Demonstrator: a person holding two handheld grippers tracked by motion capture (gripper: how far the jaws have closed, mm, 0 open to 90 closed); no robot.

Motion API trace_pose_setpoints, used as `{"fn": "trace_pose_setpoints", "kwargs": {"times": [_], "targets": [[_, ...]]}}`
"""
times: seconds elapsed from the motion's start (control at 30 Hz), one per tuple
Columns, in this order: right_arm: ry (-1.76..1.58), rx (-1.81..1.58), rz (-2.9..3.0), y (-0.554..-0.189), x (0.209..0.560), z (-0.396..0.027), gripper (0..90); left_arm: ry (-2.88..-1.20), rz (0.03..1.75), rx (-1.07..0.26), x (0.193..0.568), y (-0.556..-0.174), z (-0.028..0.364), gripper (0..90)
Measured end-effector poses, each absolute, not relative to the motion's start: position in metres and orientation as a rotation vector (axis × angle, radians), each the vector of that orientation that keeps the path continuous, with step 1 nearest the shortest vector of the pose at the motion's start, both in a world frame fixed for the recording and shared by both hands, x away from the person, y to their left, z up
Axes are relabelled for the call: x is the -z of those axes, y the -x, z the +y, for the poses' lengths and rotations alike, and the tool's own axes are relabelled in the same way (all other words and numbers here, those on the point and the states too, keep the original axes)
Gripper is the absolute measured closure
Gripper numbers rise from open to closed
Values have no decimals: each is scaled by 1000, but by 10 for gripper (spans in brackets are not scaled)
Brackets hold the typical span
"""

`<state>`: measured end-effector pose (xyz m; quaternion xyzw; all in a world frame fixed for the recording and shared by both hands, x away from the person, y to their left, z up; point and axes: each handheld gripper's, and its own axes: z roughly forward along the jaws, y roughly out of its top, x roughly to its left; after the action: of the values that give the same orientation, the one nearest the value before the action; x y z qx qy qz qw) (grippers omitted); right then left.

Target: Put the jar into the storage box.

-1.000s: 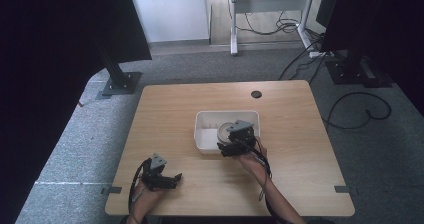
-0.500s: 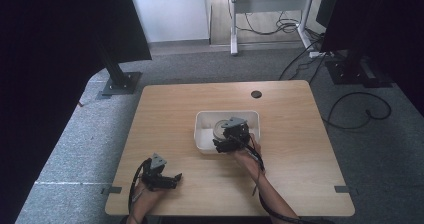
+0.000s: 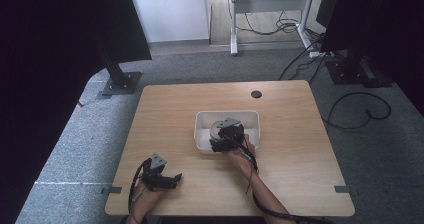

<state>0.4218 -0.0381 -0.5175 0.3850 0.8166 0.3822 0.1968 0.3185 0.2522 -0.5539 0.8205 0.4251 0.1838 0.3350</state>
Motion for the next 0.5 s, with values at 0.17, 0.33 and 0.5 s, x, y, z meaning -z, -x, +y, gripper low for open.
{"fn": "trace_pose_setpoints", "kwargs": {"times": [0.17, 0.33, 0.5], "targets": [[-1069, -1035, 2297, -423, 522, -33, 93, -2141, 1109, -479, 554, -318, 252, 14], [-1087, -1032, 2307, -424, 525, -30, 93, -2141, 1109, -479, 554, -318, 252, 14], [-1134, -1052, 2300, -426, 529, -30, 93, -2141, 1109, -479, 554, -318, 252, 14]]}}
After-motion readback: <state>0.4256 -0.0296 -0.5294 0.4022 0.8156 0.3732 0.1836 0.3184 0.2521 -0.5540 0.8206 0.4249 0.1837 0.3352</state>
